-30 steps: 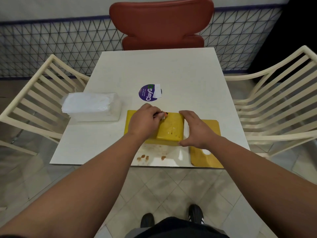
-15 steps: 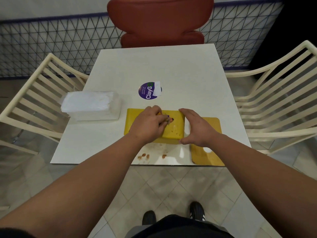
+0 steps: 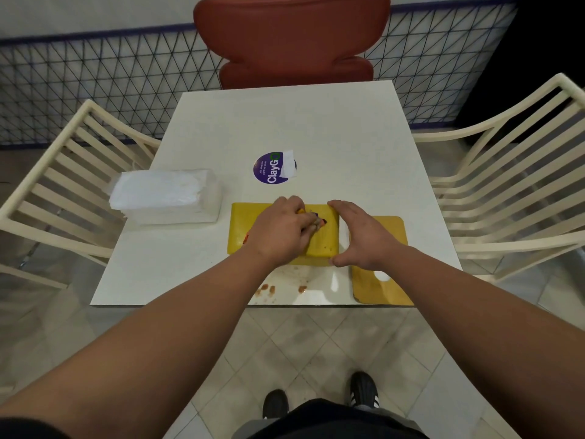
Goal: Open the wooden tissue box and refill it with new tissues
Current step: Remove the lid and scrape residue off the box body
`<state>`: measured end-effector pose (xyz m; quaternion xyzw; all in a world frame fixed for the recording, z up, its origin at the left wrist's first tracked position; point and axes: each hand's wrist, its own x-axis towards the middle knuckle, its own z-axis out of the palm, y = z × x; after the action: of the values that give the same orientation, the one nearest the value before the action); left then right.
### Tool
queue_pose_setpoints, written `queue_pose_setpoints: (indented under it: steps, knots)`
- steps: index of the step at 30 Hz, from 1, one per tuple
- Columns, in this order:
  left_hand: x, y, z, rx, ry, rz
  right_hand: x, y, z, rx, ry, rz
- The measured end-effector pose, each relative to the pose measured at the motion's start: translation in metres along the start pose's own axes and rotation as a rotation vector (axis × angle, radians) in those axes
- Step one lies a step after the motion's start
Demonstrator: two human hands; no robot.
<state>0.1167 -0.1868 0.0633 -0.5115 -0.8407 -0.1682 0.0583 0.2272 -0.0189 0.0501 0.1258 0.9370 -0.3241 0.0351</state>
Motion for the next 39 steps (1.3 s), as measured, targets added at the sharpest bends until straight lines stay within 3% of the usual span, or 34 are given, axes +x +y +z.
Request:
queue_pose_setpoints:
  steps: [5, 7, 11, 17, 19, 23, 25, 29, 31, 35, 39]
  knots:
    - [-0.017, 0.003, 0.003, -0.038, -0.153, 0.337, 0.001, 0.001, 0.002, 0.017, 0.006, -0.007]
    - [-0.006, 0.004, 0.002, -0.016, -0.122, 0.268, 0.001, 0.001, 0.002, 0.018, 0.013, -0.007]
    - [0.015, 0.009, -0.001, 0.035, -0.06, -0.044, 0.001, 0.001, 0.0, 0.0, 0.01, -0.011]
    - [-0.009, 0.007, 0.002, -0.023, -0.205, 0.345, 0.002, 0.002, 0.002, 0.039, 0.011, -0.022]
    - [0.005, 0.007, 0.001, 0.008, -0.152, 0.255, 0.002, 0.001, 0.001, 0.039, 0.014, -0.016]
    - [0.03, 0.005, -0.002, 0.069, -0.049, -0.134, 0.001, 0.0, -0.001, 0.013, 0.007, -0.019]
    - [0.025, 0.01, 0.002, 0.047, -0.009, -0.104, 0.001, -0.001, -0.001, 0.011, 0.008, -0.015]
    - [0.011, 0.021, 0.01, -0.003, -0.095, 0.24, 0.002, 0.0, 0.001, 0.028, 0.007, -0.01]
    - [0.016, 0.017, 0.011, 0.022, -0.039, 0.192, 0.002, 0.0, 0.002, 0.029, 0.014, -0.012]
    - [0.021, 0.011, 0.01, 0.023, 0.092, -0.175, 0.0, -0.002, 0.0, 0.009, 0.02, -0.016]
    - [0.011, 0.03, 0.015, -0.001, 0.048, -0.07, 0.0, -0.002, 0.002, 0.027, 0.032, -0.015]
